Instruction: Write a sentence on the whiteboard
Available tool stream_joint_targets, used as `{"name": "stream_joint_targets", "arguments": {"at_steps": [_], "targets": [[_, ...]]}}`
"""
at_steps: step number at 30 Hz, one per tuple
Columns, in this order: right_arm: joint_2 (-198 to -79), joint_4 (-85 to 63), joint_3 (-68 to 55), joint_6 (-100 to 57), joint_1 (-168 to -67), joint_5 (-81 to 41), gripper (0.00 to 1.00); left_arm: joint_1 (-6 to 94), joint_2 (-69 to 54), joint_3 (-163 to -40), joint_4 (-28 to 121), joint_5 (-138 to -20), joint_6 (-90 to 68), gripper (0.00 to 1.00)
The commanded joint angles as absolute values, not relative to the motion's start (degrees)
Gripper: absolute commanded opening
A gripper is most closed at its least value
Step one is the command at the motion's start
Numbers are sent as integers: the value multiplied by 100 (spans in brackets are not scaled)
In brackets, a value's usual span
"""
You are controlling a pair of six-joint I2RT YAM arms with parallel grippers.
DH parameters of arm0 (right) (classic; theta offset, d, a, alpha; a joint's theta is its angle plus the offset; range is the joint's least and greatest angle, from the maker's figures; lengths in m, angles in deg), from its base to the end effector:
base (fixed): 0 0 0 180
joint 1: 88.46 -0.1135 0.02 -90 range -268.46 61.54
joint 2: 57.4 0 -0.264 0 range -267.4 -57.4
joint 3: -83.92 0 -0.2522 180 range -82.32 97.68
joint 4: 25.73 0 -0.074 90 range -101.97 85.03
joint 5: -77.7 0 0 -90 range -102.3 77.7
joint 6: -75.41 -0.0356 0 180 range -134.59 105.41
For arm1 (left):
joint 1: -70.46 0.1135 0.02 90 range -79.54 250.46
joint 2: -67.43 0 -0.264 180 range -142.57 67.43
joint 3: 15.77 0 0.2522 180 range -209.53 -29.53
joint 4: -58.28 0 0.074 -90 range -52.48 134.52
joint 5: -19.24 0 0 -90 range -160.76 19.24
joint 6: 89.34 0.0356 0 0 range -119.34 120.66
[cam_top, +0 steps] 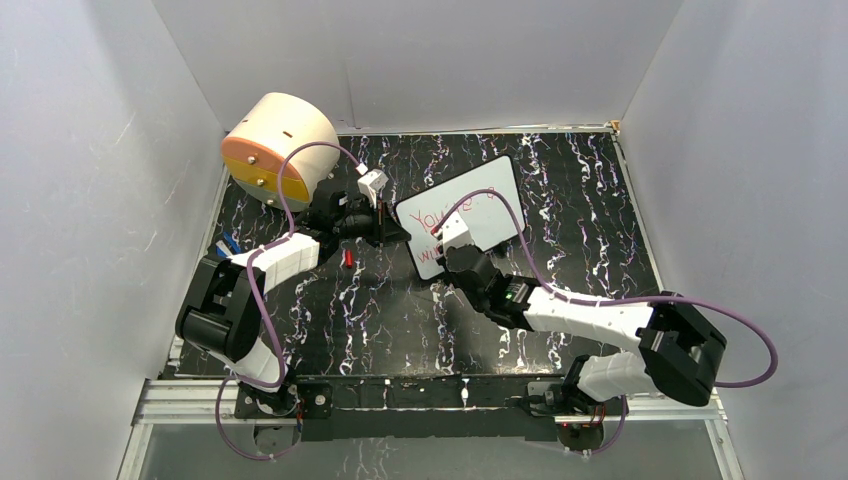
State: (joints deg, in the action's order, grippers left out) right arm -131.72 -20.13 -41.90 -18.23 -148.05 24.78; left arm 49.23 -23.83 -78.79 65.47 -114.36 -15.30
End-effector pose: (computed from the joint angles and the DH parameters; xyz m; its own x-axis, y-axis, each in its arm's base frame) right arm 0.1591 0.2286 0.2364 -0.2456 -0.3184 -0.9156 -0.3983 0.8942 -0.2041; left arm 0.3091 -0.1464 0.2223 -0.5590 0.0035 -0.8292 0.7369 0.4607 -0.4948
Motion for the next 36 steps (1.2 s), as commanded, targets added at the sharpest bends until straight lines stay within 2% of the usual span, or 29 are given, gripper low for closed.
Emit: {"name": "stream_joint_targets", "arguments": {"at_steps": [1,16,36], "targets": [[-13248,-2357,-4022,-1745,-14739,2442,0,4875,-2195,-7982,6310,-11395,-1331,0],[-13336,-1437,-3920,-2145,-14733,2150,0,4875,-2186,-7972,6312,-11383,-1331,0],[-13241,-2212,-4012,-1875,-14723,2522,0,4875,-2191,-7973,6318,-11408,-1331,0]]}}
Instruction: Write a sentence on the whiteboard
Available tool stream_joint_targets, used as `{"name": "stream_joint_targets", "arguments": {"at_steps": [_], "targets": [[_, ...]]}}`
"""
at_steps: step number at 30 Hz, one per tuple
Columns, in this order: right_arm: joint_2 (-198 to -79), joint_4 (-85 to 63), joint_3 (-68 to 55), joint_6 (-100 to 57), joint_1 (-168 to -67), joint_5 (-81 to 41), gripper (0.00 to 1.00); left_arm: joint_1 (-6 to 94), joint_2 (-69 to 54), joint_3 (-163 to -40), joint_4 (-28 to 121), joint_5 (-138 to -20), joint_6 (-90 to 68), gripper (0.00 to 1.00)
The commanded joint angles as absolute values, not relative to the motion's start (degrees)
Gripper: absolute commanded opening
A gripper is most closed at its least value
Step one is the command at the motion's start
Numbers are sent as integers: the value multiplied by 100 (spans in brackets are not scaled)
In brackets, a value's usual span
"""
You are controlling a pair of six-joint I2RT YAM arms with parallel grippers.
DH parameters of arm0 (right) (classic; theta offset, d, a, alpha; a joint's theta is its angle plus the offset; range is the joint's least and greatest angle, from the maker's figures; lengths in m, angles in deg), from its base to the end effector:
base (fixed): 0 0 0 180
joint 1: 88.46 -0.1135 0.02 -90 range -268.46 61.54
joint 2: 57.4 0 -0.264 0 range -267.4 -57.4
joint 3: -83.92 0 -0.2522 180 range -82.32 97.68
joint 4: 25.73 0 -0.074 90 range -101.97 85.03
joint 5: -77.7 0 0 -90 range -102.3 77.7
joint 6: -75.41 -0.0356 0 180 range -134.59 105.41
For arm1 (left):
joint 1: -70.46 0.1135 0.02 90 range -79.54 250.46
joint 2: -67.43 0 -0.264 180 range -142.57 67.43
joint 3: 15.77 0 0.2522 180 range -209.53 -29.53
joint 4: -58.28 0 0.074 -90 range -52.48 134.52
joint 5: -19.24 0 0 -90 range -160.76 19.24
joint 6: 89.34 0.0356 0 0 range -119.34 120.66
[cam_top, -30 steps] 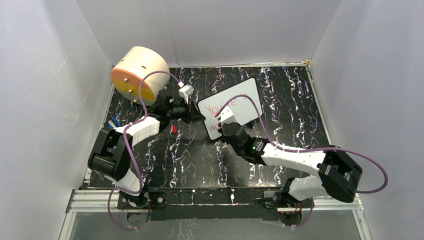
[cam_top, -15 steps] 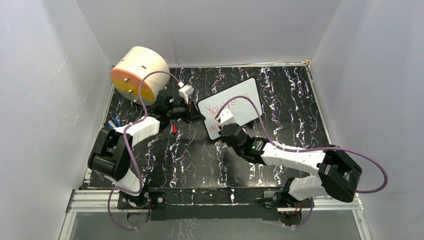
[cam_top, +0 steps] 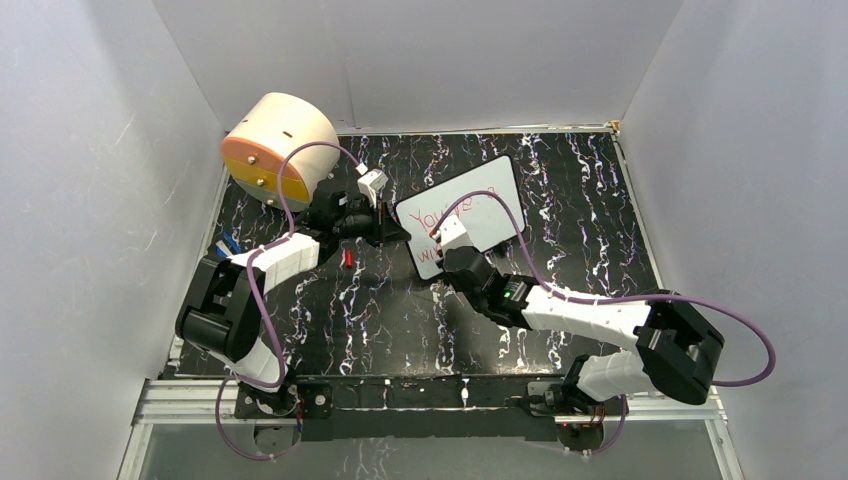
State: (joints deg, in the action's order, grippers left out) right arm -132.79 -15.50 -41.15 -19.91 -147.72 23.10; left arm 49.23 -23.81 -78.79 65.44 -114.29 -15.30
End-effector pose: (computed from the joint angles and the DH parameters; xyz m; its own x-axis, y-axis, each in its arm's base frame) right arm 0.1600 0.2286 0.2282 -0.3011 -0.3585 -0.8837 -0.4199 0.8818 -0.2147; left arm 0.3091 -0.1464 0.2223 -0.5590 0.0033 -0.8292 0.7363 0.4618 -0.4946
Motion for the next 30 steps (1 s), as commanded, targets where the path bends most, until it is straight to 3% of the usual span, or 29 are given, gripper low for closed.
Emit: {"name": "stream_joint_targets", "arguments": {"at_steps": [1,30], "targets": [[-13221,-2230,-4013,-1866,-14725,2553,0,4875,-2187,-7979,6317,-11402,-1331,0],[-13210,-1857,-4037,-2005,-14510,2374,0,4875,-2235,-8032,6290,-11403,-1331,0]]}}
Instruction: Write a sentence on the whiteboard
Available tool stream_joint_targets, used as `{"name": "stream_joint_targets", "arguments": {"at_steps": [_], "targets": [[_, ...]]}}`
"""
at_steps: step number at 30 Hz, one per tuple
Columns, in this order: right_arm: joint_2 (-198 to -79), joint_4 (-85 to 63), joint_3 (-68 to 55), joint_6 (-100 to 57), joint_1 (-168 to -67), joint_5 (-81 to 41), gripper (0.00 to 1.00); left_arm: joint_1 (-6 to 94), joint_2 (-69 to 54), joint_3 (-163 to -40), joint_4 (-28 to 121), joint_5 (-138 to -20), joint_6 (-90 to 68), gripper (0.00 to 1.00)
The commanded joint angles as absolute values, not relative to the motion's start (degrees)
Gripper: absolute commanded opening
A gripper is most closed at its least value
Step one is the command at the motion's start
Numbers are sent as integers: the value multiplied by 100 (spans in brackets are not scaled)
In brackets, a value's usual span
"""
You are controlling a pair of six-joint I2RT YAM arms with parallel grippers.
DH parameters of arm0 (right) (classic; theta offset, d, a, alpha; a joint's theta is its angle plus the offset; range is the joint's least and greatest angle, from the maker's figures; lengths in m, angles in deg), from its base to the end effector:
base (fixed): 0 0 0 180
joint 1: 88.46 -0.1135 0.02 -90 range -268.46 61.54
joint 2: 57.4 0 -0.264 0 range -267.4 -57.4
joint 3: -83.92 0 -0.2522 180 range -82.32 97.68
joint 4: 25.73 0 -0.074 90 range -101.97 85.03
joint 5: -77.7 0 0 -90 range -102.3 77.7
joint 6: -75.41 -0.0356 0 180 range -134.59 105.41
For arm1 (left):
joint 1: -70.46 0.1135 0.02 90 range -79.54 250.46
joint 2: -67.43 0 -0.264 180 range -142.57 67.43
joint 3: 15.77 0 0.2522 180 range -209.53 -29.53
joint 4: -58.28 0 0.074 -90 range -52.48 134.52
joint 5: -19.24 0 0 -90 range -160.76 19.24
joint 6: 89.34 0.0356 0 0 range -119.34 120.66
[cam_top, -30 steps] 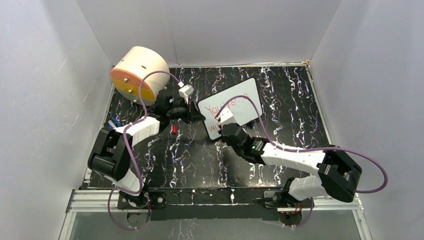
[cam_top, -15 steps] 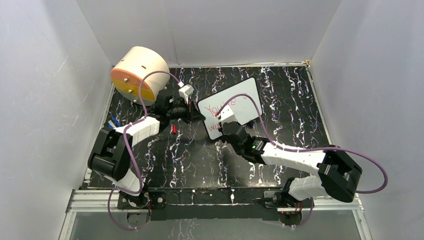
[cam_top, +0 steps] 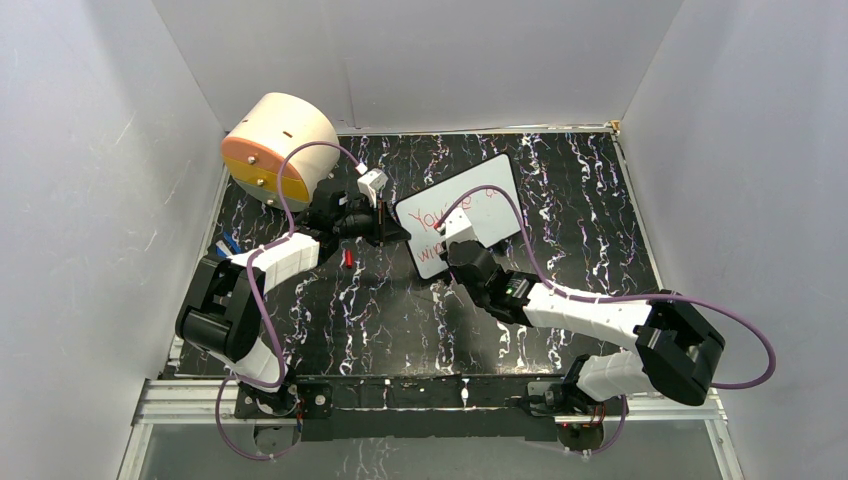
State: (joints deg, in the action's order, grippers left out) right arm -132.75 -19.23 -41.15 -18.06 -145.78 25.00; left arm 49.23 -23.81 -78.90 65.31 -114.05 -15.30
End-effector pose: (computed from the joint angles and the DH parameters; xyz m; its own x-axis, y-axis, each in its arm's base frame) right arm 0.1698 0.2247 0.2346 -0.2669 -0.3269 -0.9066 -0.3623 0.9057 -0.2199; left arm 0.3094 -0.1464 0.2227 -0.5588 0.0024 -0.8293 0.7346 0.4654 -0.4937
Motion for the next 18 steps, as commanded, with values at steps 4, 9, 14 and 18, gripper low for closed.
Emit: {"name": "stream_joint_targets", "arguments": {"at_steps": [4,9,14,18], "targets": [[-13236,-1720,-4036,-2078,-14507,2220,0,4875,-2222,-8031,6276,-11395,-1323,0],[-13241,-1594,-4018,-2130,-14509,2181,0,4875,-2196,-8025,6267,-11374,-1314,0],[-13219,-1577,-4031,-2145,-14507,2168,0,4875,-2187,-8025,6265,-11357,-1322,0],[-13116,-1589,-4043,-2127,-14512,2184,0,4875,-2153,-8001,6278,-11311,-1329,0]]}}
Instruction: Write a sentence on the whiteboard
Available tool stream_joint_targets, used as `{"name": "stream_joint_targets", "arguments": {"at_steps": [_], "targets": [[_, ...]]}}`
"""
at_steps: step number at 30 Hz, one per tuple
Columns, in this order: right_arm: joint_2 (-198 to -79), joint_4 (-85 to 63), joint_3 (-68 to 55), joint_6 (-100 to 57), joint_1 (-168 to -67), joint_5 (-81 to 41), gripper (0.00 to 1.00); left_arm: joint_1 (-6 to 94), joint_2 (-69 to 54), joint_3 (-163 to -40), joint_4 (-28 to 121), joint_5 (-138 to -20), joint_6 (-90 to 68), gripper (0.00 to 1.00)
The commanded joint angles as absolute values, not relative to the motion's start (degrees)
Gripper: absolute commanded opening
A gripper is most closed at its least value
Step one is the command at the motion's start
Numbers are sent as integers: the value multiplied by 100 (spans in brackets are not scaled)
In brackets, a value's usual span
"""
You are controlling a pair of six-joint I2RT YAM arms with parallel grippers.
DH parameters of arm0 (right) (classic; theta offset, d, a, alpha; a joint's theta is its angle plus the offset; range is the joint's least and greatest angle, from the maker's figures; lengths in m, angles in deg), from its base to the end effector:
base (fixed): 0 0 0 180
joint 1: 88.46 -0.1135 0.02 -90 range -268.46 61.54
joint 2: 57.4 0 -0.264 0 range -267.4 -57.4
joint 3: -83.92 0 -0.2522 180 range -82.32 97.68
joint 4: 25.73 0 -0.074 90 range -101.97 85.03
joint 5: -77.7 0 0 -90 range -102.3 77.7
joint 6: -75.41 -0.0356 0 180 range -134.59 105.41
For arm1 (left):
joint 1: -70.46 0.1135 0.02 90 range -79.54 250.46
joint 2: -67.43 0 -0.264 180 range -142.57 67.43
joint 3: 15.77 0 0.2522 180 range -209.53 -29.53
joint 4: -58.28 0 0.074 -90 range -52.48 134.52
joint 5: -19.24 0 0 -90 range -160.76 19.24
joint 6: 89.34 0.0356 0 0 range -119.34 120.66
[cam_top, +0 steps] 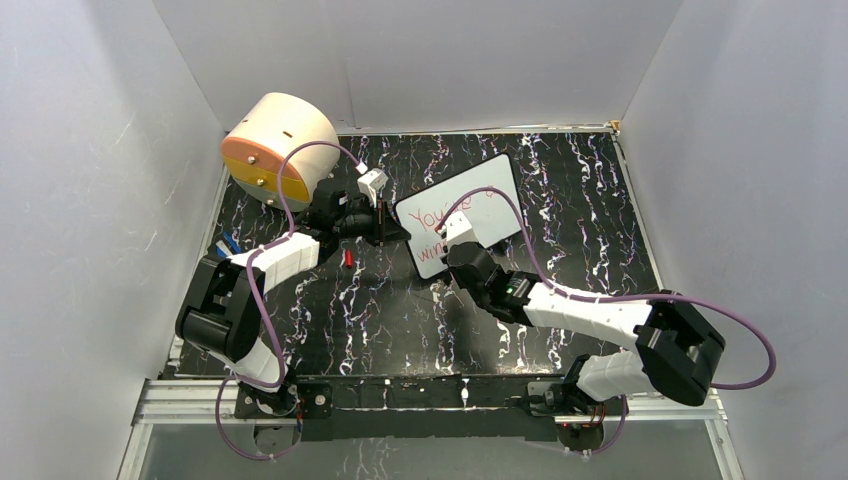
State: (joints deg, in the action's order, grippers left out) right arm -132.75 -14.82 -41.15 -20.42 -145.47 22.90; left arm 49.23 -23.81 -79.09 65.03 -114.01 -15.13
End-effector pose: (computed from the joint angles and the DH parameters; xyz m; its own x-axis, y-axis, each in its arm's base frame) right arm 0.1684 0.2217 0.2273 -0.3240 -0.3467 -0.8802 -0.3864 0.8978 -0.2114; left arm 0.3097 -0.1465 0.2233 -0.5578 0.0040 -0.8300 0.7353 0.4663 -0.4919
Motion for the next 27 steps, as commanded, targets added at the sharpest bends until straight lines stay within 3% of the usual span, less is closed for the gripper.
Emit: {"name": "stream_joint_targets", "arguments": {"at_steps": [1,27], "targets": [[-13045,-1599,-4052,-2112,-14514,2188,0,4875,-2151,-7994,6275,-11292,-1331,0],[-12609,-2658,-4585,-1925,-14201,1915,0,4875,-2151,-8006,6238,-11253,-1331,0]]}}
